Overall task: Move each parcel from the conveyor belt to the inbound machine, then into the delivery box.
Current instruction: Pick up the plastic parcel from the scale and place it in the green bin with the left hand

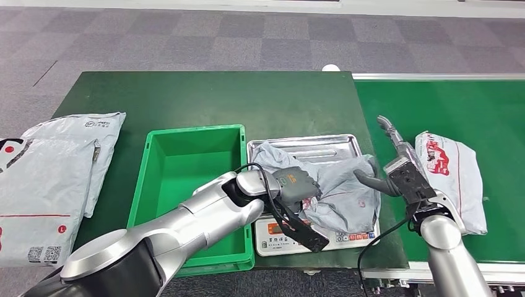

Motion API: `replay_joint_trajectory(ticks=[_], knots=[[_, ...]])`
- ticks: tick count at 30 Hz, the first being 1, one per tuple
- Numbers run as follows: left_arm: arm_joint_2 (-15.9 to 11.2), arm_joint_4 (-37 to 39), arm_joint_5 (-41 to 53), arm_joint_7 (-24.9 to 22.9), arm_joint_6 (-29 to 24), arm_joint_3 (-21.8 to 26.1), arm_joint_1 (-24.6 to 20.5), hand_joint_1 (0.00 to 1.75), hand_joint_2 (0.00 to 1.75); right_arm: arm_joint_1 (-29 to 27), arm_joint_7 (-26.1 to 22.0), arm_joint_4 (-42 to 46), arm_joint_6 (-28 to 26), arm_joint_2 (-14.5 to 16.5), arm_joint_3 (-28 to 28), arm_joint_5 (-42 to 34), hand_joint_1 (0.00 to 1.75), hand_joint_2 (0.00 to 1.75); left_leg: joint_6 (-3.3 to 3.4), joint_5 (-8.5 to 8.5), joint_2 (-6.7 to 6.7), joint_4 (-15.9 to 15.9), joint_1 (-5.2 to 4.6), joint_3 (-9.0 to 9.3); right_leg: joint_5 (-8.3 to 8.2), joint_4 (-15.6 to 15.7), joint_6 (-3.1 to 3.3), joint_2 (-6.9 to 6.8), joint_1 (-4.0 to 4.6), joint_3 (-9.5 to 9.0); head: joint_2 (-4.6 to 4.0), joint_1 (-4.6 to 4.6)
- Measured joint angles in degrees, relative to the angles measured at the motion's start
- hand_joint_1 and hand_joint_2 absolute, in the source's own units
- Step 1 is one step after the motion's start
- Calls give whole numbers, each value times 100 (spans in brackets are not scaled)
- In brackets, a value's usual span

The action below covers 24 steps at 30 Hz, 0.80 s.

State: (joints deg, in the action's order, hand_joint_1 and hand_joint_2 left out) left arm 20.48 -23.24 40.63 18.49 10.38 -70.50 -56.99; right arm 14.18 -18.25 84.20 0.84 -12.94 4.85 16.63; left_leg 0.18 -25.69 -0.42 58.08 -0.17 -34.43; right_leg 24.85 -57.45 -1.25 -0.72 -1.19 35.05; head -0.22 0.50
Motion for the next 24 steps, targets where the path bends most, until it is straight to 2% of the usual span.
replay_joint_trajectory(ticks=[6, 10, 13, 18, 24], knots=[[0, 19, -63, -263, -653, 242, -2, 175, 175, 186, 73, -149, -78, 82, 63, 91, 0, 175, -3, 3, 4, 0, 0, -1, -1, -2, 1, 4, 0, 6, 0, -1], [-3, -217, 50, -535, -1227, 605, -37, 175, 175, 279, 224, -208, -224, 150, 95, 111, 0, 175, -3, 9, -7, 0, 0, -3, -1, -3, 1, -6, 0, 7, 0, 0], [-45, -556, 150, -817, -1575, 935, -79, 175, 175, 282, 249, -219, -208, 87, 89, -67, 0, 175, -2, 8, -7, 0, 0, -5, -1, -3, 1, -4, -1, 8, 0, 0], [-274, -1169, 527, -1156, -2043, 1431, -98, 175, 175, 261, 187, -231, -197, -78, 64, -230, 0, 175, -2, 5, -2, 1, -1, -5, -1, -1, 1, 0, -1, 11, 0, -1], [-673, -1993, 1918, -1699, -2515, 2029, 30, 175, 175, -232, 286, 61, -451, -24, -34, 102, 0, 175, -3, 6, -2, -3, 1, -6, 1, -3, 3, -1, 1, 15, 0, -2]])
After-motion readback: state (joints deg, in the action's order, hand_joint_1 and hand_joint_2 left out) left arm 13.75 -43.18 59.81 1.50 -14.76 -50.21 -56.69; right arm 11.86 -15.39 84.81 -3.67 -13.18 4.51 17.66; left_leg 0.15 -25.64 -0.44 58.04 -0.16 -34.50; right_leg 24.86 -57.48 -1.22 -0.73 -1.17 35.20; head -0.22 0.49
